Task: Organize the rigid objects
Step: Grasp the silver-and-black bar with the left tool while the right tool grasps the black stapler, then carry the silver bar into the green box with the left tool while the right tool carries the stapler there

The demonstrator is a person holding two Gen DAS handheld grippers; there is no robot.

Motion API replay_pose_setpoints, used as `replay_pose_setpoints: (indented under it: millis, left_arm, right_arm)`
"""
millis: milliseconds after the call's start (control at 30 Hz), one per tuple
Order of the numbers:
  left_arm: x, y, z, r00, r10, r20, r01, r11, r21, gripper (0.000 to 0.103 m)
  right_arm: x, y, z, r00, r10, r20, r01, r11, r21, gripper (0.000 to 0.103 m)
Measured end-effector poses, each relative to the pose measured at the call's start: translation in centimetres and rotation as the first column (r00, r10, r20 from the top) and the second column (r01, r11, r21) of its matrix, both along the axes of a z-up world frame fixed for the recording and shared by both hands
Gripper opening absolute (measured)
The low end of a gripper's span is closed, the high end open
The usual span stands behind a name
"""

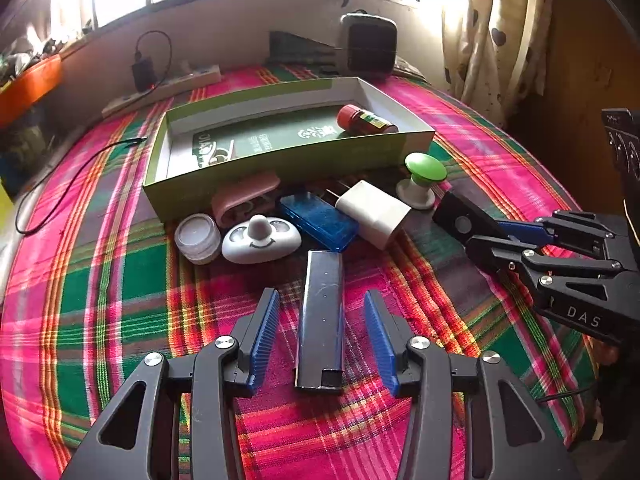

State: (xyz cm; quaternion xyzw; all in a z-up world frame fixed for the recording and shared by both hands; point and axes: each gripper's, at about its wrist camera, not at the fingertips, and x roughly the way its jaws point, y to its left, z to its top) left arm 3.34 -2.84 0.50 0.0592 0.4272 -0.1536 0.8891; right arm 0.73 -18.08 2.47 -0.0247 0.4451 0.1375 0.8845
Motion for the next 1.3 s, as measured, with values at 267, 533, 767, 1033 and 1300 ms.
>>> replay_pose_setpoints:
  millis: [267, 533, 767, 1033, 1300]
  left_arm:
    - [0.0, 0.6, 0.0, 0.999, 0.039, 0.008, -0.039, 0.999, 0.004, 0.024]
    - [-0.1, 0.8, 0.1, 0.999, 0.051, 0.011, -0.051, 0.999, -0.002, 0.022]
    - [-0.1, 0.8, 0.1, 0.999, 0.05, 0.009, -0.05, 0.999, -0.007, 0.022]
    - [-0.2, 0.9, 0.1, 0.999, 0.054, 0.004, -0.054, 0.998, -0.017, 0.022]
    - [-0.2, 1.2, 0.2, 0.999, 0.054, -0.007, -0.054, 0.998, -0.042, 0.022]
  right_arm:
    - [0.3, 0.1, 0.0, 1.0, -0.002, 0.008, 0.002, 1.0, -0.007, 0.026]
    - [0.2, 0.1, 0.0, 1.0, 0.0, 0.011, 0.0, 1.0, -0.012, 0.026]
    - [0.2, -0.1, 0.0, 1.0, -0.002, 0.01, 0.002, 1.0, -0.002, 0.026]
    - [0.1, 0.0, 0.0, 1.0, -0.005, 0.011, 0.005, 1.0, -0.005, 0.026]
    - [0.0, -0.1, 0.2, 1.0, -0.009, 0.015, 0.008, 1.0, 0.005, 0.025]
